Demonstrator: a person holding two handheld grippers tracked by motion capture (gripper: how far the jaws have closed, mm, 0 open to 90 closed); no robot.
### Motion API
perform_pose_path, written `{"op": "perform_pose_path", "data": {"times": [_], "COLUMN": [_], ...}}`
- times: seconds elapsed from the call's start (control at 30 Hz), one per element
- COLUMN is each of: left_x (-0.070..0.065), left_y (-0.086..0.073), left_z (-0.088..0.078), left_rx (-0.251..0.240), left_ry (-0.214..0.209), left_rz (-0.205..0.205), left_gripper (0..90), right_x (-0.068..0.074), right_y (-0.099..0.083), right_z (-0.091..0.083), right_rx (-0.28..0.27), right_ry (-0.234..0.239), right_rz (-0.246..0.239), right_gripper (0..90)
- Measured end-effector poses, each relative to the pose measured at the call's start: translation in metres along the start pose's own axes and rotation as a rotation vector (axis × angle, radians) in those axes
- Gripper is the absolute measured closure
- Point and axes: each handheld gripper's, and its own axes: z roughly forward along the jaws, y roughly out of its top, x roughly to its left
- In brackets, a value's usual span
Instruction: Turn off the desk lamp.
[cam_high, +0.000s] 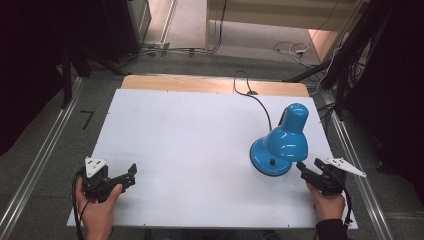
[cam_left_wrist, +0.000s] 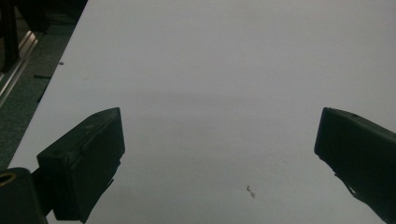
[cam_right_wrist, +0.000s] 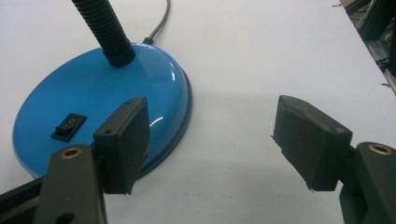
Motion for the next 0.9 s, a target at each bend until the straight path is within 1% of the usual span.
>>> {"op": "perform_pose_path", "data": {"times": [0.3, 0.4, 0.6, 0.67, 0.7, 0.77, 0.87, 0.9], "left_x": [0.002, 0.003, 0.006, 0.006, 0.007, 0.008, 0.011, 0.012], "left_y": [0.0, -0.001, -0.002, -0.002, -0.003, -0.004, -0.006, -0.007], "left_z": [0.0, 0.001, 0.003, 0.004, 0.005, 0.007, 0.01, 0.011], "left_rx": [0.006, 0.016, 0.03, 0.043, 0.054, 0.068, 0.094, 0.104], "left_ry": [-0.001, 0.003, 0.005, 0.012, 0.018, 0.023, 0.033, 0.038], "left_rz": [-0.008, -0.016, -0.026, -0.029, -0.026, -0.036, -0.047, -0.045], "left_gripper": [2.1, 2.2, 2.2, 2.1, 2.2, 2.2, 2.1, 2.2], "right_x": [-0.009, -0.011, -0.017, -0.019, -0.02, -0.022, -0.025, -0.026], "right_y": [-0.002, -0.002, -0.004, -0.004, -0.004, -0.005, -0.006, -0.006], "right_z": [-0.003, -0.004, -0.007, -0.008, -0.008, -0.009, -0.012, -0.012], "right_rx": [0.003, 0.002, 0.005, 0.003, 0.004, 0.003, 0.003, 0.001], "right_ry": [-0.02, -0.026, -0.038, -0.041, -0.044, -0.051, -0.056, -0.058], "right_rz": [0.007, 0.003, 0.014, 0.011, 0.014, 0.025, 0.025, 0.021], "right_gripper": [25.5, 25.4, 25.4, 25.3, 25.2, 25.1, 24.9, 24.9]}}
